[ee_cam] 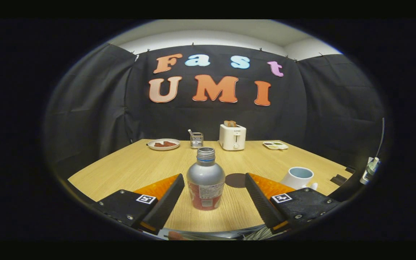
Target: Take the bottle from table, then pour the juice into the cup, finally place the bottle on the coaster
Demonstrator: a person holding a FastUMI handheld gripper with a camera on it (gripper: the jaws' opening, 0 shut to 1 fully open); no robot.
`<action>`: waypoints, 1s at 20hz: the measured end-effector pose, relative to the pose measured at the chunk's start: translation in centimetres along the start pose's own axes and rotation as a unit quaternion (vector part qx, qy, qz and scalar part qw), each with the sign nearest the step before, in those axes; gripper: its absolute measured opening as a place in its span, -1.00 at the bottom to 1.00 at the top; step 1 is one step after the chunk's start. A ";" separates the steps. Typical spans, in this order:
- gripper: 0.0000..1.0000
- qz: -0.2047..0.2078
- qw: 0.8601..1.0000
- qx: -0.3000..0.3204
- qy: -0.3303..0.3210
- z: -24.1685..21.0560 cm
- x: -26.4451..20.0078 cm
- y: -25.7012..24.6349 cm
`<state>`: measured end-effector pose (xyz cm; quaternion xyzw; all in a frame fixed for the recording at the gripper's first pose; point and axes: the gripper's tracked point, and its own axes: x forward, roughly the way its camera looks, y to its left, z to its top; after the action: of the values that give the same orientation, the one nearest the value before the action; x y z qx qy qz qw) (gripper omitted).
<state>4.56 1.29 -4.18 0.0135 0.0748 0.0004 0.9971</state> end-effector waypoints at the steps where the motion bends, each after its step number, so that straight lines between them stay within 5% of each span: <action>1: 1.00 0.002 1.000 0.002 0.005 -0.2 0.3 0.0; 20: 1.00 0.016 0.995 0.005 0.098 -6.6 4.7 1.9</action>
<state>8.19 3.33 -11.34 0.0196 0.1717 0.0177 0.9848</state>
